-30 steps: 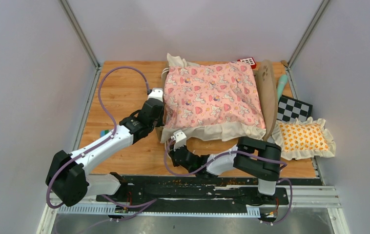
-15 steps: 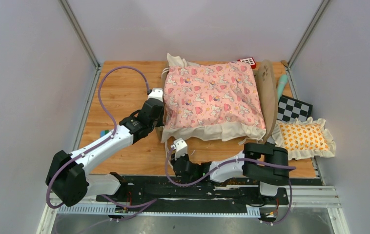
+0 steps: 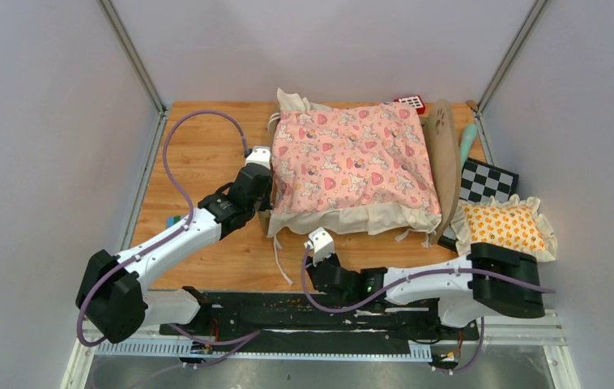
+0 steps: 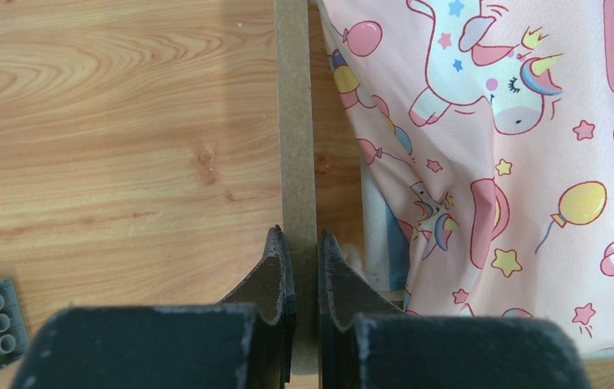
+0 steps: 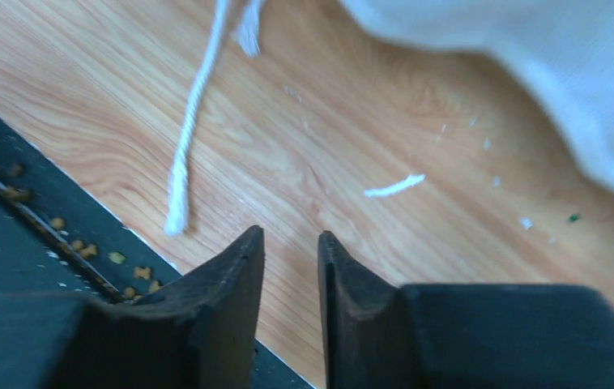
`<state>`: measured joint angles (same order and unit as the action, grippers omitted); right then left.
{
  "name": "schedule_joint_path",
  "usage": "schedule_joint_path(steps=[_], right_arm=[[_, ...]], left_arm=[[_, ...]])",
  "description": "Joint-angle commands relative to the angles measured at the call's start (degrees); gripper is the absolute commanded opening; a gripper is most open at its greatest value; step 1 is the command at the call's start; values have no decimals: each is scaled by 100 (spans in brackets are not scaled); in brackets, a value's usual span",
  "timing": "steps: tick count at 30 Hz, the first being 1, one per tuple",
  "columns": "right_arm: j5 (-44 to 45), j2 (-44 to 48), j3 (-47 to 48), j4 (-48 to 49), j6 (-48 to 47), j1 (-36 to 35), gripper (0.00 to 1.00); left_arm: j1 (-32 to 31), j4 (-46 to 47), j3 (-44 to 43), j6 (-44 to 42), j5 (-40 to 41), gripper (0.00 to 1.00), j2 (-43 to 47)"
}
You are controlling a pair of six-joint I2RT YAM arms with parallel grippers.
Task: Set up the pet bed
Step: Tie the ropes to the bed frame.
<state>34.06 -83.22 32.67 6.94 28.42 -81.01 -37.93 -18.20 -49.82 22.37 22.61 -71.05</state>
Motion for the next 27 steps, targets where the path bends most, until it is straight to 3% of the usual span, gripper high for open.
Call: schedule_joint_path(steps=[1,6,12,18,27], right_arm=[[126,698,36,226,-1098,191,33],[-383,903,394,357,-1995,611,37],[-1412,814,148,974,-1889,1108,36],[-1766,-190,-116,2195,-1879,1115,33],[-830,-1726,-119,3559,-1299,1116,37]], left_arm=[[-135,121,-159,-516,-678,3,242],[-135,123,-176,-497,-741,3,229],[-135,99,-194,-497,-785,4,226],[-135,65,-186,-497,-792,4,284],[-135,-12,-187,-553,-741,4,360]])
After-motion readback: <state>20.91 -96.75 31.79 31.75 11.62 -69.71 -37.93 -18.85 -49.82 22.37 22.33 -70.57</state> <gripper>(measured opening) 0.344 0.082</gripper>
